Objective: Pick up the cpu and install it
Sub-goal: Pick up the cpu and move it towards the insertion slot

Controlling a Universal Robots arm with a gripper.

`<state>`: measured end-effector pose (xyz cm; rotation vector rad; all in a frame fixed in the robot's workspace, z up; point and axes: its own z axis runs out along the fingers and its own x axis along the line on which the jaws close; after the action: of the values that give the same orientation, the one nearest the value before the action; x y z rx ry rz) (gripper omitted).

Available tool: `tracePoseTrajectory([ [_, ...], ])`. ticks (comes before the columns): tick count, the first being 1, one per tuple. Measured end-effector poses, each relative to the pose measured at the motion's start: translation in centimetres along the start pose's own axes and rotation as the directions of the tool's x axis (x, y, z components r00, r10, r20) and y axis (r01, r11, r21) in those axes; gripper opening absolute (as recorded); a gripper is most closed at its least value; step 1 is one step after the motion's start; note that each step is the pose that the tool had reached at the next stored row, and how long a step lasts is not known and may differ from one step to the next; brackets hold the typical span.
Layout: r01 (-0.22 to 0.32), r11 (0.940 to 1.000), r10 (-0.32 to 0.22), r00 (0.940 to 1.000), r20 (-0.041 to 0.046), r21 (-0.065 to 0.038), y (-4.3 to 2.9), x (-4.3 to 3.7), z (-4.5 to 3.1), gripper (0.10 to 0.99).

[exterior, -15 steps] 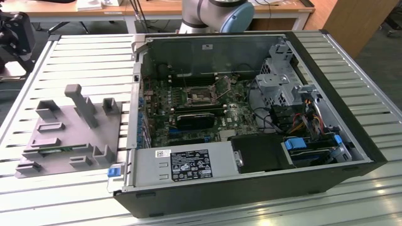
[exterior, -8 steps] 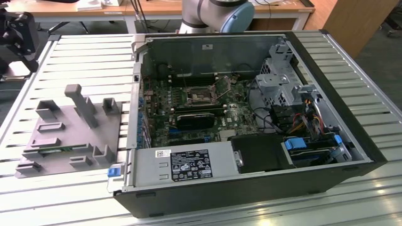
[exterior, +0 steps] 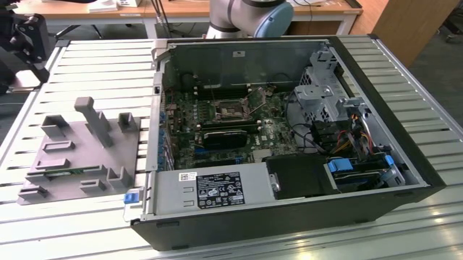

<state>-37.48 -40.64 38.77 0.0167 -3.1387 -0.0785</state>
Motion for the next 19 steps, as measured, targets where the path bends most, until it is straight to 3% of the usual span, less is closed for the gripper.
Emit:
tracePoseTrajectory([
  [19, 0.000, 1.0000, 0.000, 1.0000, 0.0000, 0.000, -0.02, -1.69, 0.00, 0.529],
])
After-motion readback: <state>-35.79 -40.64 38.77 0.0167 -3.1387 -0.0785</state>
